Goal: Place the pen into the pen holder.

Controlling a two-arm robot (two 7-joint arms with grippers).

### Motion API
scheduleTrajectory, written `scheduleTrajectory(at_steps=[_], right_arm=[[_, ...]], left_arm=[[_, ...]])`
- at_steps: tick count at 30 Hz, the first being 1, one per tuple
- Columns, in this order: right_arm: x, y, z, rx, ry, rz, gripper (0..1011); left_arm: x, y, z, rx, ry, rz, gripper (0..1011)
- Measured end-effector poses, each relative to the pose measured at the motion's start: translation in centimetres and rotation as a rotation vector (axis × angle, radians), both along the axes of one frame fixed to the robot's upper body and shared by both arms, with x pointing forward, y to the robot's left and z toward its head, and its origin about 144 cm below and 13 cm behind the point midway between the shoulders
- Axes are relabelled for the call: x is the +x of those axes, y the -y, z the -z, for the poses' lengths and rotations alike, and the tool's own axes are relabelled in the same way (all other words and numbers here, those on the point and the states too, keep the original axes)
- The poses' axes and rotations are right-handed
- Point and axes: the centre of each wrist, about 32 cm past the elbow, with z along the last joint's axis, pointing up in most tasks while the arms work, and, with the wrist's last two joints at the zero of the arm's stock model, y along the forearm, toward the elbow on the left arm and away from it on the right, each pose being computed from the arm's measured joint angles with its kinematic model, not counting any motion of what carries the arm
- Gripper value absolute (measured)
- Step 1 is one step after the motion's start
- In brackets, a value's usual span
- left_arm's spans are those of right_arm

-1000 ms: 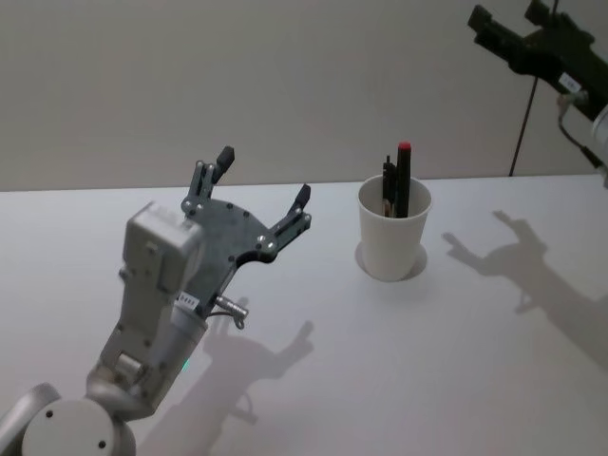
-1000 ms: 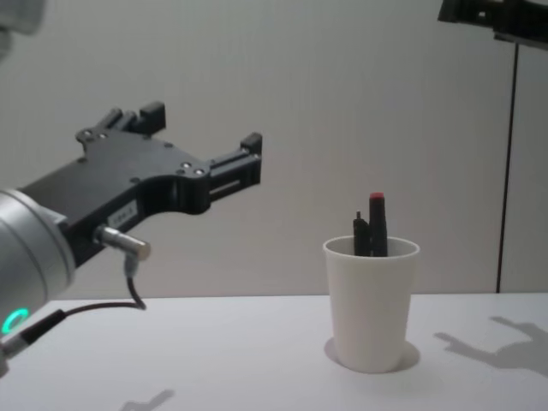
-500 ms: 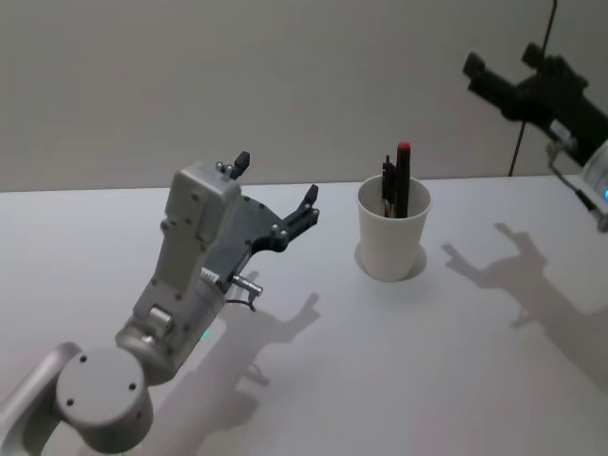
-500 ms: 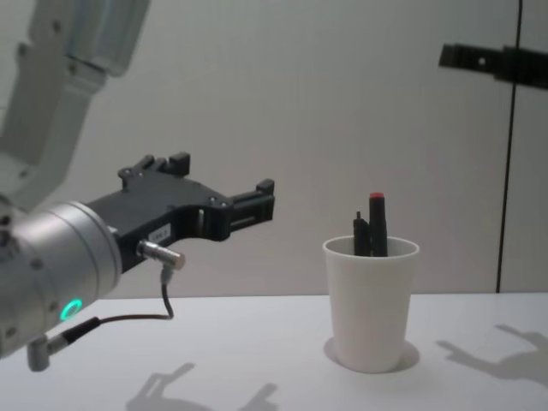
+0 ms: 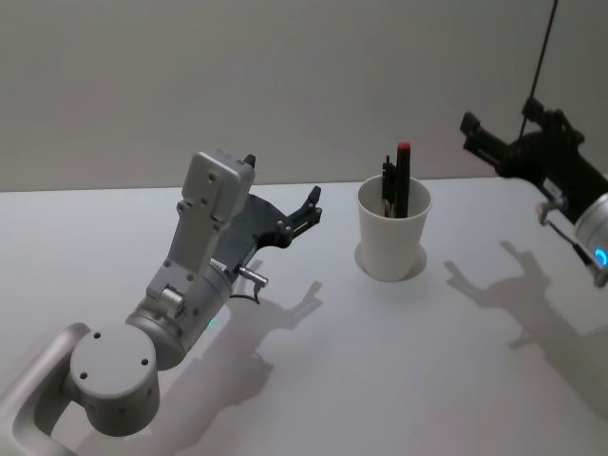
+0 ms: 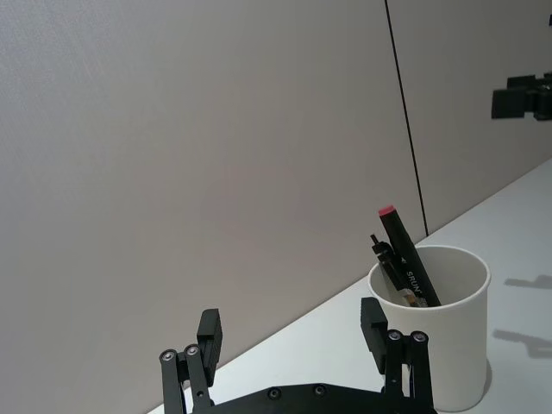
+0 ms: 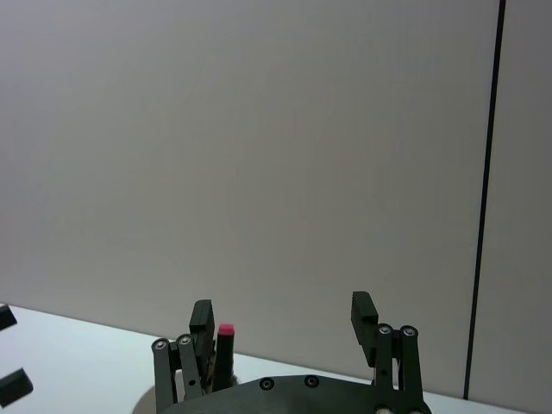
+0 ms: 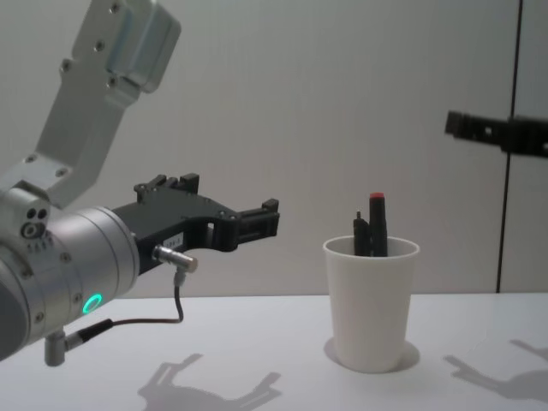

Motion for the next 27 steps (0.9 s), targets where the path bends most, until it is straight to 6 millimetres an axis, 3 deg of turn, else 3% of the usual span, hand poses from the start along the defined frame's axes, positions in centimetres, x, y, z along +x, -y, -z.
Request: scheduleTrajectory(at_steps=[27], right_arm=[[-6.1,-1.3,5.1,-0.114,-0.029,0.089,1002]], left_arm=[[0.0,0.0,0.0,0.000,0.001,0.000,1001]])
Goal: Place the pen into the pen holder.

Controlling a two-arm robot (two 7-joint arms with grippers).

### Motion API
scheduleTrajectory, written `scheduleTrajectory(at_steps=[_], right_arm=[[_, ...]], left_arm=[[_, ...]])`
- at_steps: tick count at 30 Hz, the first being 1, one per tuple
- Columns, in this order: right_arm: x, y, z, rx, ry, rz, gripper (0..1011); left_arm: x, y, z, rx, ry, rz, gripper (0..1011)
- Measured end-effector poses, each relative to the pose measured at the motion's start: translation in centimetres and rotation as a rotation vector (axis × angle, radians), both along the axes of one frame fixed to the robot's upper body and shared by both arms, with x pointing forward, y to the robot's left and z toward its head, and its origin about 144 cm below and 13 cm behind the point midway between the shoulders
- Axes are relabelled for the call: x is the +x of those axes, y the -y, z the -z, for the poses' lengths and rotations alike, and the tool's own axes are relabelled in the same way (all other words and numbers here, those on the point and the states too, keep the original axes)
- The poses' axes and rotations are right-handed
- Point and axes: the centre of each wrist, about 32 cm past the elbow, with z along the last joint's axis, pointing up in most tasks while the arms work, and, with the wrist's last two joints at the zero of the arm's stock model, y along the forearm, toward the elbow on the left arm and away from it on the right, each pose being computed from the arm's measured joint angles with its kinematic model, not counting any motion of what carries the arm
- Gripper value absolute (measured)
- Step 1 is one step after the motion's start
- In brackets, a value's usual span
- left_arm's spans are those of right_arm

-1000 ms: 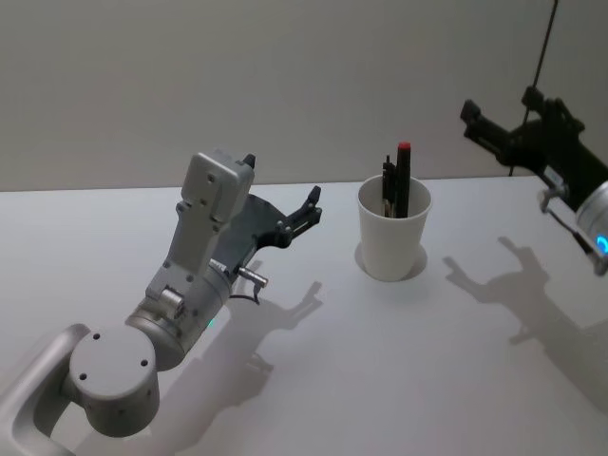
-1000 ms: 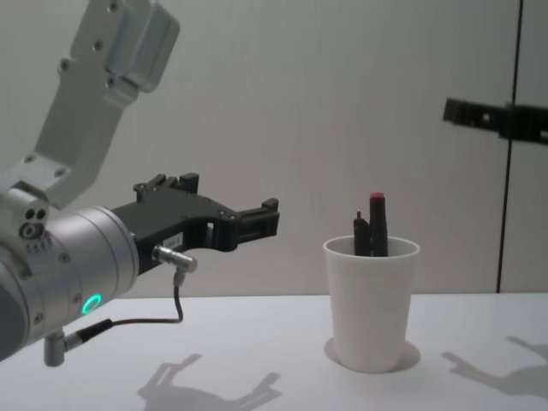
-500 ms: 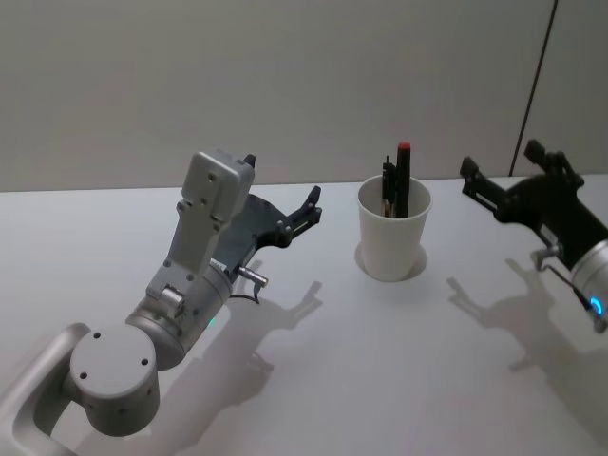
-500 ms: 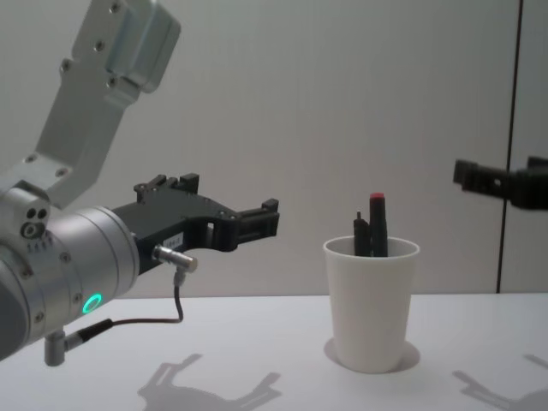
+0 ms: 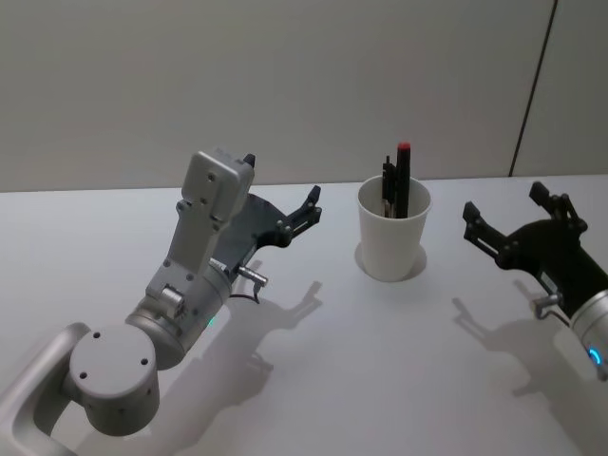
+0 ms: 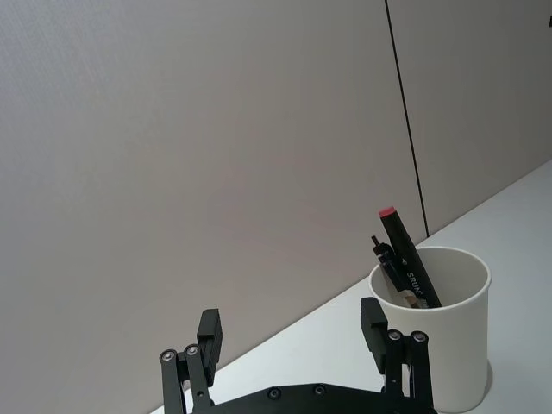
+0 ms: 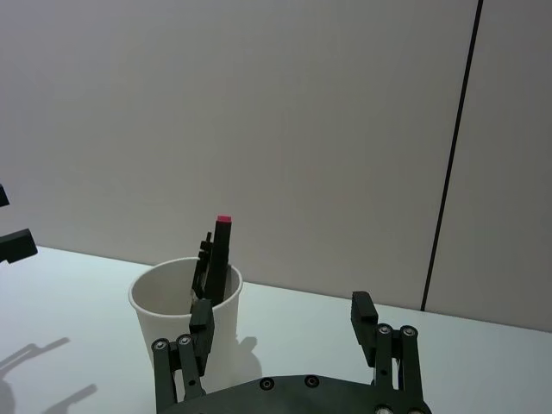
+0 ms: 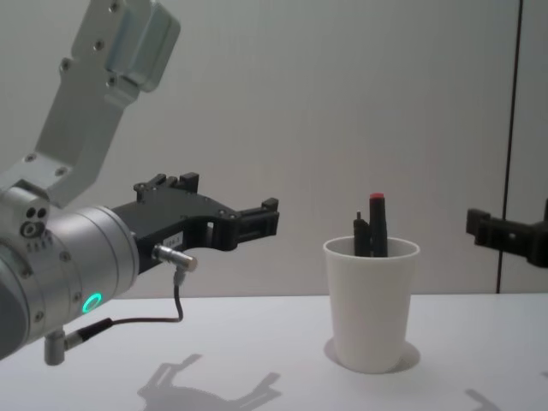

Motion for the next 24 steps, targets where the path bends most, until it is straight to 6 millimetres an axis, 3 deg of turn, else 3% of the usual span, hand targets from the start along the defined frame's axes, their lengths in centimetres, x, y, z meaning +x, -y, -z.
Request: scheduleTrajectory(at_steps=[24], right_arm=[[-0.28,-0.05,0.19,-0.006,-0.002,0.003,1002]], left_arm=[[0.00,0.00,0.00,0.000,0.000,0.000,1001]])
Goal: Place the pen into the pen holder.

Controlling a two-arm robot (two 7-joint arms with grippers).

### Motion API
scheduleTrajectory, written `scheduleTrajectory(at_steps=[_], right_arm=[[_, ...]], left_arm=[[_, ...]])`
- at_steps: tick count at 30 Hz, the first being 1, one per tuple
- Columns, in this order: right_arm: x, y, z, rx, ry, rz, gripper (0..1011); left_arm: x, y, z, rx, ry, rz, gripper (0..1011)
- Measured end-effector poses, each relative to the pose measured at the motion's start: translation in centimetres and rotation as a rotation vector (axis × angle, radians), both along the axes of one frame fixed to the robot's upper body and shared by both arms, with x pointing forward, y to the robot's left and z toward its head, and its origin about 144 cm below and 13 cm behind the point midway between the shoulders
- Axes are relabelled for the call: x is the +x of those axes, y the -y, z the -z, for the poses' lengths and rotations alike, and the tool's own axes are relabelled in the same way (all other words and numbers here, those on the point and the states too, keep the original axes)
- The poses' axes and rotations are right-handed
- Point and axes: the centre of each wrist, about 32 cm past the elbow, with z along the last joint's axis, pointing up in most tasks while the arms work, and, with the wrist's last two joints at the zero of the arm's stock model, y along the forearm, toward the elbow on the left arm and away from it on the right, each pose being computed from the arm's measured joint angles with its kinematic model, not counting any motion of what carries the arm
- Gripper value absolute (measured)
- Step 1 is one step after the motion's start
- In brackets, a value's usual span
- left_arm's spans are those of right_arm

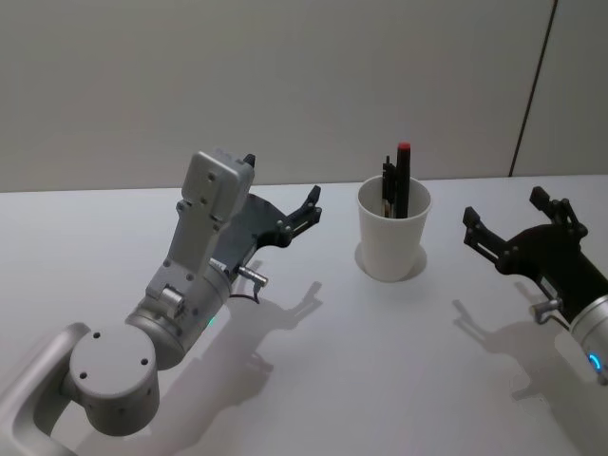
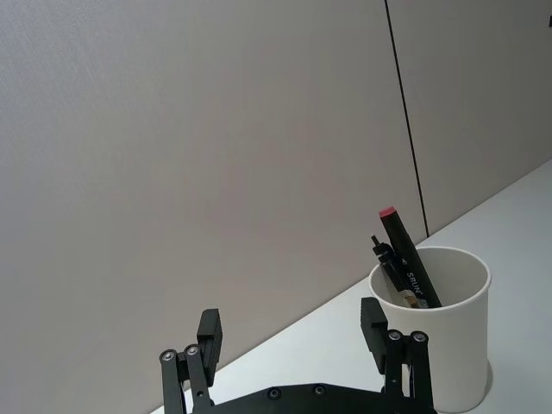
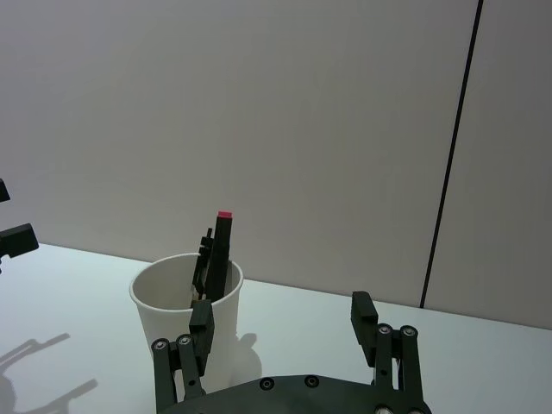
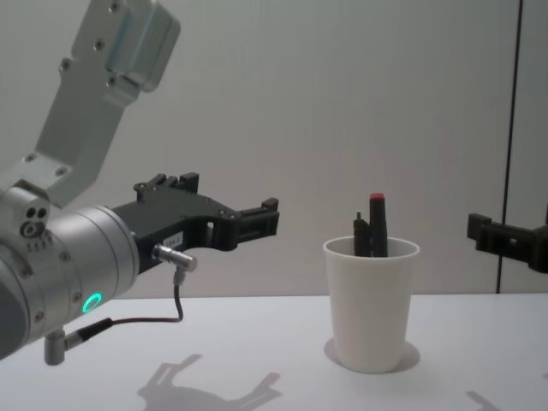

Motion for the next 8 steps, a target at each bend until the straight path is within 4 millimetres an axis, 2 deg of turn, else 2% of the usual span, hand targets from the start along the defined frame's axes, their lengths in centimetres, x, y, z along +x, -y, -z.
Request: scheduleTrajectory(at_steps=[8], right_arm=[[0.00,0.00,0.01,0.000,-0.001,0.000,1002]], left_arm=[[0.00,0.00,0.00,0.000,0.000,0.000,1001]])
